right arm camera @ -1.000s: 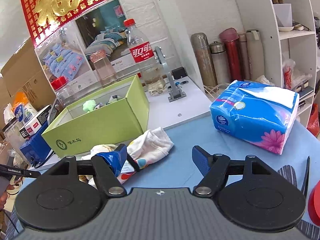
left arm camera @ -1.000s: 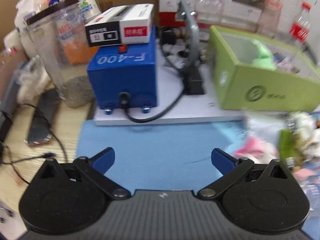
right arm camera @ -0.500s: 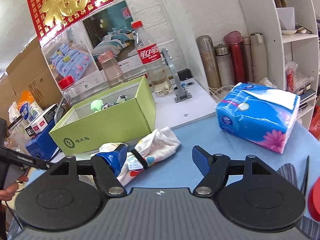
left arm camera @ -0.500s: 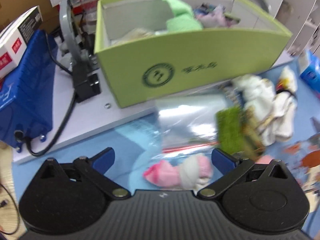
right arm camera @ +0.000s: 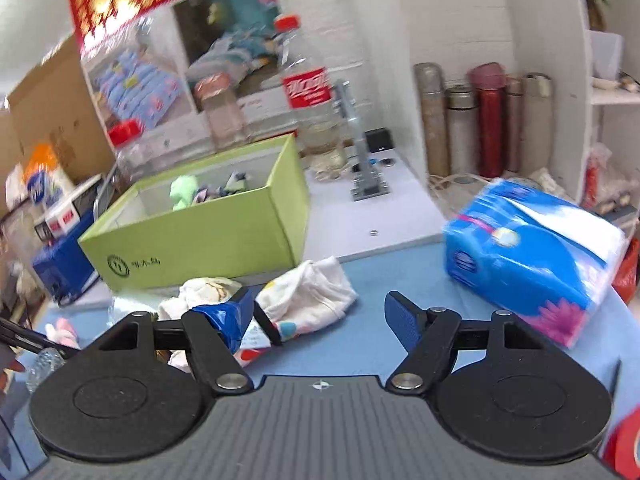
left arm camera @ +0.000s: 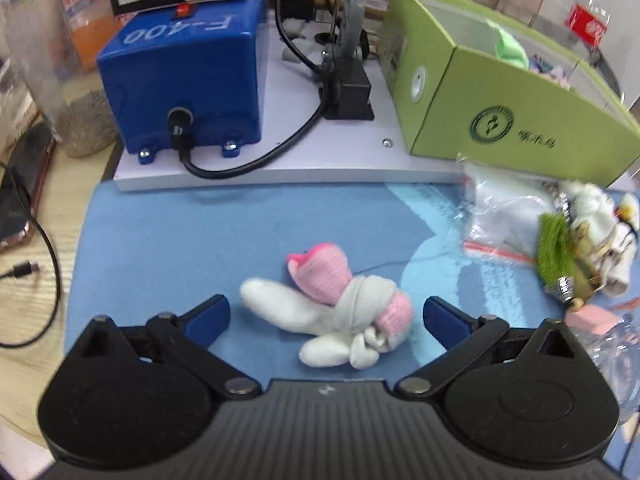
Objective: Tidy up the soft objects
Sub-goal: 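Close right gripper on the white printed cloth roll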
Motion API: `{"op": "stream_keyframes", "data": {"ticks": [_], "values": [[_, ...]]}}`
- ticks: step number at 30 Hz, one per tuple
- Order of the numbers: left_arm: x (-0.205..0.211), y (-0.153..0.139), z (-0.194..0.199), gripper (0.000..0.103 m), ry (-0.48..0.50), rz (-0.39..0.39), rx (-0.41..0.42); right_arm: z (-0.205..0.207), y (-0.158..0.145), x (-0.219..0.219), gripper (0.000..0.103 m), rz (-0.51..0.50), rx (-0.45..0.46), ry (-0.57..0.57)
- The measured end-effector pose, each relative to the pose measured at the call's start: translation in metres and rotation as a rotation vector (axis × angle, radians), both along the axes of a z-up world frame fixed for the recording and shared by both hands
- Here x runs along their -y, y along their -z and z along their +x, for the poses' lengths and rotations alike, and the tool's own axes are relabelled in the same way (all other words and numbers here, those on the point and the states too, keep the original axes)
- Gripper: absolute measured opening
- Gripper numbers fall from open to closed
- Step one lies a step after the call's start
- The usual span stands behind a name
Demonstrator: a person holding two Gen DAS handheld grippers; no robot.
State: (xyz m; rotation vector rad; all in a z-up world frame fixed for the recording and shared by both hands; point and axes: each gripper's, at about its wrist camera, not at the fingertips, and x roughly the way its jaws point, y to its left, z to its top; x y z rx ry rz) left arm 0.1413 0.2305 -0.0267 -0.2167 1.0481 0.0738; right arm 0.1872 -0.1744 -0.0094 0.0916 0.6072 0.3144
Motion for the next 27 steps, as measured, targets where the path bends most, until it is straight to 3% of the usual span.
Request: {"op": "stream_keyframes", "data": {"ticks": [6, 10, 12, 16, 20, 25, 27], "values": [[0.005, -0.004, -0.003, 0.102, -0.008, -0.004, 0.019, 0.049, 0.007, -0.049, 0.059, -0.143, -0.068, -0.1], [-0.001, 0.0, 0.001, 0.102, -0.02, 0.01, 0.012, 0.051, 0.026, -0.063, 0.059, -0.334, -0.116, -0.187], [-0.002, 0.001, 0.0, 0.102, -0.02, 0.006, 0.015, 0.047, 0.026, -0.053, 0.06, -0.352, -0.109, -0.208], [-0.004, 0.0, -0.002, 0.102, -0.019, -0.001, 0.023, 0.039, 0.023, -0.022, 0.062, -0.386, -0.105, -0.11], [-0.006, -0.001, -0.006, 0.102, -0.023, -0.008, 0.029, 0.019, 0.018, 0.012, 0.064, -0.353, -0.13, -0.074], [-0.013, -0.003, -0.011, 0.102, -0.042, -0.027, 0.044, -0.01, 0.015, 0.034, 0.065, -0.438, -0.139, 0.003], [-0.015, -0.005, -0.013, 0.102, -0.044, -0.032, 0.053, -0.024, 0.014, 0.045, 0.066, -0.366, -0.131, 0.058]]}}
